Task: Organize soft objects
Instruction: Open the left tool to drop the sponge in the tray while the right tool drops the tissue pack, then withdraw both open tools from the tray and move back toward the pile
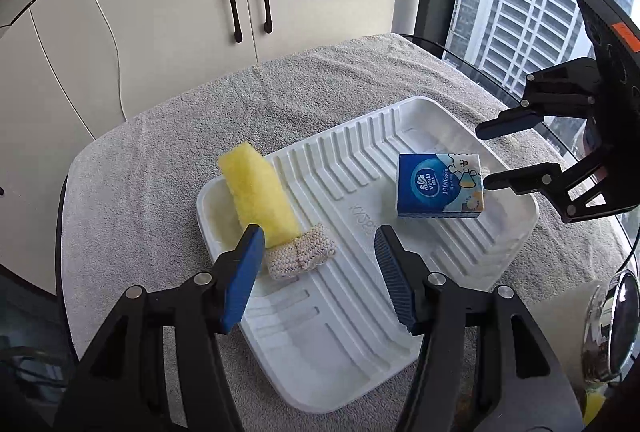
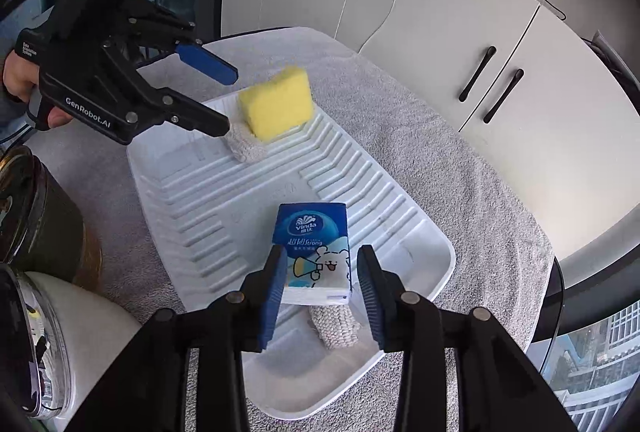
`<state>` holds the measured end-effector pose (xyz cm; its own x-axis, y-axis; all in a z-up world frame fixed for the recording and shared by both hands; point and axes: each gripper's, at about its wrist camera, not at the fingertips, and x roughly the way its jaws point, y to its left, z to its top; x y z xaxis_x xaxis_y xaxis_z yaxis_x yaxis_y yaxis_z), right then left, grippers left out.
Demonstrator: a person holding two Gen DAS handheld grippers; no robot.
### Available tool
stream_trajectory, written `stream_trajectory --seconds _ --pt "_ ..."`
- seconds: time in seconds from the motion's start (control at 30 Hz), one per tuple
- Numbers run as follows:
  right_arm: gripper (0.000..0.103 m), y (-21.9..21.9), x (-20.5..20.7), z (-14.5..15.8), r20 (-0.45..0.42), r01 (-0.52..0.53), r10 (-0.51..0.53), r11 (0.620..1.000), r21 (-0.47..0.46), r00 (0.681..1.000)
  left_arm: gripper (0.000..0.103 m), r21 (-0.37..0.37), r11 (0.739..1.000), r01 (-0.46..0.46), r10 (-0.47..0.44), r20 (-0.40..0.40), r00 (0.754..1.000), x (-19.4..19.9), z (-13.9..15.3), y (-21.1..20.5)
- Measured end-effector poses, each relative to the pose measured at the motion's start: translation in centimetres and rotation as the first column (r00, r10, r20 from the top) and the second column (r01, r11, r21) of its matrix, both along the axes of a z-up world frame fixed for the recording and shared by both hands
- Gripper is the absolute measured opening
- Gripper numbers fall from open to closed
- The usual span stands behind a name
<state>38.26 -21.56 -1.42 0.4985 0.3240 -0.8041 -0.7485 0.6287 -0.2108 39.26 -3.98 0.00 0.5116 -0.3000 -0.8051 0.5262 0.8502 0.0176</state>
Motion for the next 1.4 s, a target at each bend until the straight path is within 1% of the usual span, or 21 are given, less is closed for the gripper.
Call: stream_trajectory --seconds 0.1,0.2,0.33,0.37,0.47,0.53,0.57,0.63,0.7,0.73,0.77,0.8,0.87,0.9,0.97,1.03,1.1,1.17,1.3,1.4 --pt "0.039 -0.8 -0.6 0.6 0.011 0.016 -0.016 1.000 0.010 1.000 0.056 -0.012 1.000 -0.007 0.007 0.002 1.000 -0.6 0.3 0.4" --pt "0.039 -2.1 -1.4 1.4 0.020 0.039 -0.040 0.998 0.042 0.999 0.056 -0.026 1.000 -0.018 0.018 0.012 1.000 -1.5 0.8 1.1" --pt "0.039 -3.7 -3.3 2.5 0.042 0.065 -0.069 0.995 0.079 0.997 0.056 -0.067 0.997 -0.048 0.049 0.025 0.998 -2.8 1.8 2.7" --pt "0.039 -4.1 -3.9 2.7 0.046 0.069 -0.073 0.993 0.091 0.996 0.057 -0.078 0.995 -0.055 0.057 0.029 0.998 -3.3 2.0 3.1" --pt "0.040 -5.3 -6.0 3.3 0.054 0.081 -0.088 0.989 0.126 0.995 0.069 -0.110 0.991 -0.078 0.084 0.049 0.995 -5.2 2.7 4.6" --pt "0.041 -5.9 -7.7 3.5 0.064 0.092 -0.102 0.986 0.142 0.993 0.069 -0.114 0.989 -0.092 0.099 0.062 0.993 -6.6 3.1 5.4" --pt "0.043 -6.3 -8.6 3.6 0.066 0.098 -0.109 0.983 0.156 0.992 0.070 -0.113 0.989 -0.095 0.103 0.069 0.992 -7.4 3.2 5.7" --pt "0.049 -7.0 -10.3 3.7 0.067 0.119 -0.134 0.975 0.186 0.989 0.076 -0.114 0.988 -0.109 0.119 0.091 0.989 -9.4 3.6 6.5" --pt "0.061 -7.9 -12.1 3.8 0.064 0.142 -0.160 0.964 0.223 0.985 0.081 -0.126 0.986 -0.112 0.126 0.106 0.986 -11.6 4.0 7.1" --pt "0.064 -8.3 -13.2 3.9 0.065 0.151 -0.171 0.958 0.243 0.983 0.082 -0.136 0.984 -0.111 0.127 0.113 0.985 -12.8 4.1 7.3" --pt "0.069 -8.7 -14.3 3.9 0.068 0.162 -0.186 0.951 0.263 0.980 0.088 -0.144 0.983 -0.111 0.129 0.121 0.984 -14.1 4.2 7.5" --pt "0.072 -9.0 -15.5 4.0 0.068 0.173 -0.199 0.944 0.282 0.978 0.093 -0.150 0.983 -0.109 0.129 0.128 0.983 -15.4 4.3 7.7" --pt "0.083 -9.4 -18.0 3.9 0.070 0.184 -0.217 0.930 0.318 0.974 0.093 -0.156 0.983 -0.100 0.121 0.135 0.983 -18.1 4.1 7.8" --pt "0.085 -9.5 -19.3 3.9 0.074 0.191 -0.227 0.925 0.329 0.971 0.093 -0.154 0.983 -0.096 0.117 0.134 0.984 -19.5 3.9 7.7" --pt "0.086 -9.4 -21.7 3.7 0.078 0.198 -0.239 0.915 0.353 0.968 0.093 -0.142 0.986 -0.091 0.110 0.129 0.986 -21.9 3.4 7.4" --pt "0.087 -9.3 -24.2 3.4 0.076 0.199 -0.244 0.904 0.379 0.967 0.093 -0.151 0.985 -0.080 0.100 0.126 0.987 -24.3 2.6 7.3" --pt "0.090 -8.9 -26.4 3.1 0.072 0.194 -0.240 0.898 0.395 0.968 0.094 -0.163 0.984 -0.069 0.086 0.102 0.991 -26.5 1.8 7.1" --pt "0.090 -8.2 -28.5 2.4 0.060 0.190 -0.232 0.897 0.398 0.971 0.094 -0.158 0.985 -0.065 0.082 0.101 0.992 -28.6 0.9 6.8" --pt "0.091 -7.0 -32.2 1.0 0.035 0.189 -0.223 0.890 0.416 0.974 0.094 -0.176 0.983 -0.057 0.071 0.069 0.995 -32.0 -0.7 6.2" --pt "0.091 -6.3 -34.4 -0.3 -0.001 0.218 -0.243 0.869 0.444 0.970 0.094 -0.178 0.982 -0.064 0.077 0.067 0.995 -34.0 -1.3 6.1"
